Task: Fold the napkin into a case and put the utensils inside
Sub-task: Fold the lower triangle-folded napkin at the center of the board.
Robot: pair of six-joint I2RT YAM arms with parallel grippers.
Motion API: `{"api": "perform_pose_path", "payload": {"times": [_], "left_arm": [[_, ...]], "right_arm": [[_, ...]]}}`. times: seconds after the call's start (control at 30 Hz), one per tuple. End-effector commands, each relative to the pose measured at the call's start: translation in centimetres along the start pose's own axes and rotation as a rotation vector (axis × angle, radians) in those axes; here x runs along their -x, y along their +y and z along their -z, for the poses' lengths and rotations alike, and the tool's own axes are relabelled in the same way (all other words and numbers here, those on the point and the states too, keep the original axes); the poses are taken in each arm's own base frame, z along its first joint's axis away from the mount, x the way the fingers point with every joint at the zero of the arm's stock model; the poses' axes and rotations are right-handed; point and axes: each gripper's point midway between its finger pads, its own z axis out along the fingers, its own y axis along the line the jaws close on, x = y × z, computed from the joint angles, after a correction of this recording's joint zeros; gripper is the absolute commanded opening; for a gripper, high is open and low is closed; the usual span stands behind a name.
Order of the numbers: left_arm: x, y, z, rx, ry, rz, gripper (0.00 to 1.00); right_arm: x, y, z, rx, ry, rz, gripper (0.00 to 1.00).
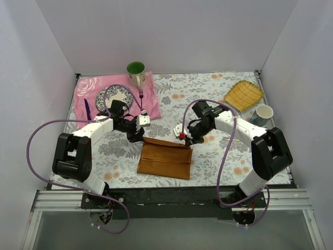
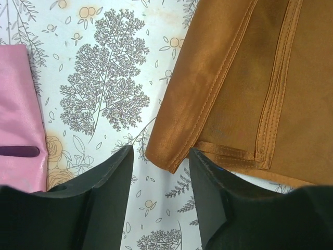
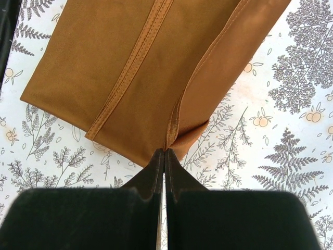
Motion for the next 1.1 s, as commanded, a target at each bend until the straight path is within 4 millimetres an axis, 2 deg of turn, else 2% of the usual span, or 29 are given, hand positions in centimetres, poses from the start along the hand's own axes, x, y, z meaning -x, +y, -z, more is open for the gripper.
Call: {"api": "perform_pose_path", "payload": {"times": [0.0, 0.07, 0.17, 0.37, 0.47, 0.5, 0.57, 0.6, 0.73, 0.87, 1.07], "left_arm": [[0.6, 0.2, -0.3, -0.035, -0.009, -0.094, 0.44], [0.4, 0.1, -0.6, -0.045, -0.001, -0.124, 0.43], [0.1, -1.0, -0.8, -0.085, 0.021, -0.160, 0.49], [-0.2, -1.7, -0.8, -0.099, 0.029, -0.178, 0.49], [-0.5, -1.6, -1.0, -0.088, 0.049, -0.179, 0.40], [-0.6, -1.3, -1.2, -0.080, 0.050, -0.183, 0.31], [-0.4, -1.1, -1.4, -0.073, 0.054, -0.184, 0.24], [-0.1, -0.9, -1.4, -0.067, 0.050, -0.181, 0.16], [1.3, -1.4, -1.2, -0.068, 0.022, -0.178, 0.00], [2.4, -2.9, -0.9, -0.086, 0.009, -0.211, 0.00], [2.3, -5.1, -0.3, -0.126, 0.030, -0.233, 0.00]], "right_arm": [[0.9, 0.5, 0.4, 0.001, -0.024, 0.036, 0.01], [0.9, 0.5, 0.4, 0.002, -0.025, 0.038, 0.01], [0.8, 0.4, 0.4, 0.000, -0.022, 0.037, 0.01], [0.7, 0.6, 0.3, 0.004, -0.020, 0.033, 0.01], [0.7, 0.6, 0.4, 0.002, -0.020, 0.034, 0.01], [0.7, 0.6, 0.4, 0.002, -0.019, 0.036, 0.01], [0.6, 0.5, 0.6, -0.005, -0.014, 0.037, 0.01], [0.5, 0.5, 0.6, -0.004, -0.011, 0.037, 0.01], [0.2, 0.6, 0.7, 0.001, -0.001, 0.033, 0.01], [0.5, 1.0, 1.1, 0.010, -0.006, 0.048, 0.01], [0.3, 2.8, 1.0, 0.072, -0.011, 0.071, 0.01]]}}
